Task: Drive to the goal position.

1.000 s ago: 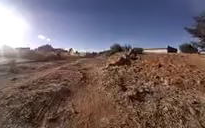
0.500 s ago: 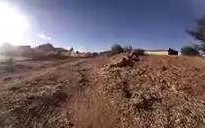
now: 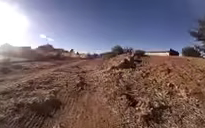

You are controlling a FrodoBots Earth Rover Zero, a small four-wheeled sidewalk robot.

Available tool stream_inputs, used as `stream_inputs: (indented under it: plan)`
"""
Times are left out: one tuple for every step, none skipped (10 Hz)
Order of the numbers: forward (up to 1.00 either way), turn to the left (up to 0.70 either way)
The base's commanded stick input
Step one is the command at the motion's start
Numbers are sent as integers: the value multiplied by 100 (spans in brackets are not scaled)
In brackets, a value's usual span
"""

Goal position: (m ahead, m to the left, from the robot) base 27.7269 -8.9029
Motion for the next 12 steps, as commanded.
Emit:
stream_inputs:
  plan:
    - [50, 0]
    - [50, 0]
    - [50, 0]
    - [50, 0]
    - [50, 0]
    - [50, 0]
    - [50, 0]
    - [50, 0]
    - [50, 0]
    - [50, 0]
    - [50, 0]
    - [50, 0]
